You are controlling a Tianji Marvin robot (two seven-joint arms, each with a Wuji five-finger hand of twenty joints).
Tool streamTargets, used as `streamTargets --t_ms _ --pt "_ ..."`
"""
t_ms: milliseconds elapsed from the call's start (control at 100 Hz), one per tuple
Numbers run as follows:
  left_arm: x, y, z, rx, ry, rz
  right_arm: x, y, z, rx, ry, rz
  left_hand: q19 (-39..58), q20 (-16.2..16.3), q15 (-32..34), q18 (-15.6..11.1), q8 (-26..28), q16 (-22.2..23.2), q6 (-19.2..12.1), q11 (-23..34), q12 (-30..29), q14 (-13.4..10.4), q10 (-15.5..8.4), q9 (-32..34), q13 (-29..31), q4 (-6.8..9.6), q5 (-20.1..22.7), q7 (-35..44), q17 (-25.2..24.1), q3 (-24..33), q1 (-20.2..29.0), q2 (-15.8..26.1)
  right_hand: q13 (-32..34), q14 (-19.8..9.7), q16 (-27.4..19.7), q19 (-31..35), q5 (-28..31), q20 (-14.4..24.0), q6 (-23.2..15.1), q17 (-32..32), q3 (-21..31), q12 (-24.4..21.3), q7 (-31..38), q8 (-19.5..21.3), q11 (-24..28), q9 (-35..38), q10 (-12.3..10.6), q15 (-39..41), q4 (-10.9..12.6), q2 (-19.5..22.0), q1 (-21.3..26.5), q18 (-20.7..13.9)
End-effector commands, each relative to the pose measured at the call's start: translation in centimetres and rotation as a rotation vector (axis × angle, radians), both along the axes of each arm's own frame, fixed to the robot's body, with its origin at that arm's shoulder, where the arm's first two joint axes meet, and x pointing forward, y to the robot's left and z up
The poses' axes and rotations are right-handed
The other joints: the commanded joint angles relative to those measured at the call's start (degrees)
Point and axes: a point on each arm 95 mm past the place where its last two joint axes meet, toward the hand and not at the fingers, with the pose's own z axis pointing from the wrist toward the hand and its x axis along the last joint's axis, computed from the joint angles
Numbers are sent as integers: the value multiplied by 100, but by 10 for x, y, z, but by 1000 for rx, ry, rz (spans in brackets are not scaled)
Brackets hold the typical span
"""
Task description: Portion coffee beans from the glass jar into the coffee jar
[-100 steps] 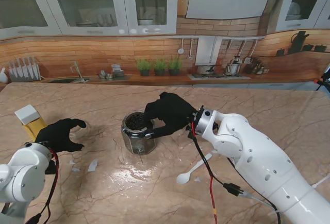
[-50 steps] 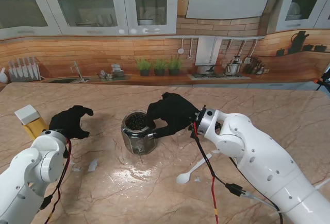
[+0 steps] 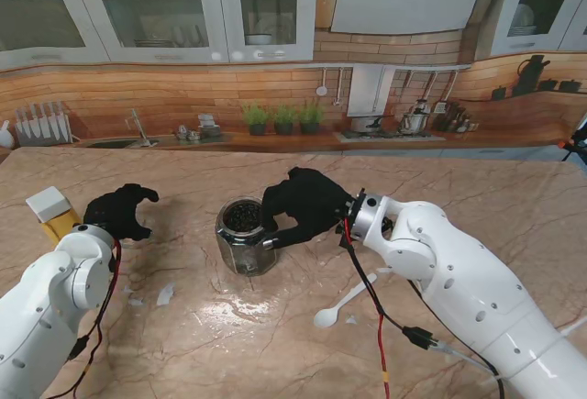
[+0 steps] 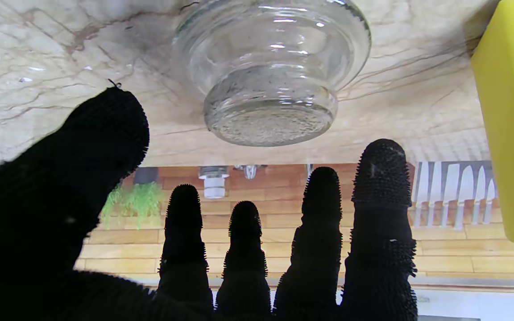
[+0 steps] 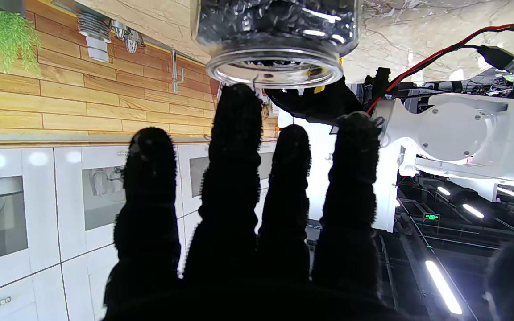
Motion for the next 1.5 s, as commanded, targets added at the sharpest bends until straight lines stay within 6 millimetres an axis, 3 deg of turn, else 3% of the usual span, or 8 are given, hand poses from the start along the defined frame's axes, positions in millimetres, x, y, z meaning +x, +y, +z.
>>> streamTargets --t_ms 0,530,720,1000,1300,1390,1440,1490 --pt "2 8 0 16 3 24 0 2 0 0 1 7 27 111 30 -46 104 97 -196 2 72 96 -149 5 125 157 -80 204 -55 177 64 -271 135 -131 -34 0 111 26 -135 -10 2 61 137 19 175 181 -107 65 151 -135 90 -9" --pt "12 23 -9 -15 72 91 2 7 -1 -6 10 16 227 237 333 -50 138 305 -166 112 139 145 -172 248 785 164 39 302 191 148 62 -205 158 -135 -35 -20 147 -7 -170 58 2 56 167 13 192 204 -113 69 149 -153 120 -79" --pt "13 19 -18 -13 108 100 2 8 -2 1 9 17 830 246 993 -287 422 922 -130 490 488 -300 -158 686 1630 165 273 802 785 334 170 -288 166 -142 -35 -17 153 -10 -166 71 0 57 178 11 201 217 -116 70 147 -166 141 -84" --pt "10 17 -28 -15 107 107 2 8 -3 8 8 16 1412 389 1560 -1074 1021 1587 79 1022 1008 -1146 -153 1264 2568 329 742 1868 1838 753 738 -354 185 -149 -36 -14 183 -16 -173 79 -2 58 199 8 219 238 -110 76 147 -166 161 -87" --pt "12 11 -48 3 146 101 1 8 -2 18 1 17 1352 601 1352 -1416 1361 2257 221 1272 1230 -1366 -303 1617 3064 -81 1123 2474 2264 774 1451 -968 192 -146 -37 -10 198 -22 -186 89 -5 56 209 4 230 255 -108 78 146 -177 180 -97" --pt "13 11 -54 -1 158 117 1 8 -2 20 -2 19 1313 627 1296 -1379 1442 2271 346 1394 1295 -1389 -374 1909 3171 -41 1504 2723 2322 756 1664 -925 202 -159 -37 -9 208 -24 -181 93 -4 57 216 5 237 261 -103 82 146 -179 187 -106" --pt "14 12 -58 -7 169 122 0 8 -1 22 -3 20 1308 633 1252 -1622 1448 2254 368 1494 1340 -1376 -455 2189 3213 5 1762 2837 2360 744 1762 -914 204 -162 -37 -9 210 -26 -184 94 -4 57 218 4 238 262 -106 84 146 -175 189 -106" --pt "15 12 -63 -11 179 130 0 8 -1 24 -4 21 1289 675 1182 -1635 938 2241 256 1400 1860 -1415 -483 2633 3292 39 2024 3213 2362 752 1806 -942 201 -152 -38 -11 221 -27 -180 92 -2 59 225 4 246 274 -101 83 149 -176 196 -108"
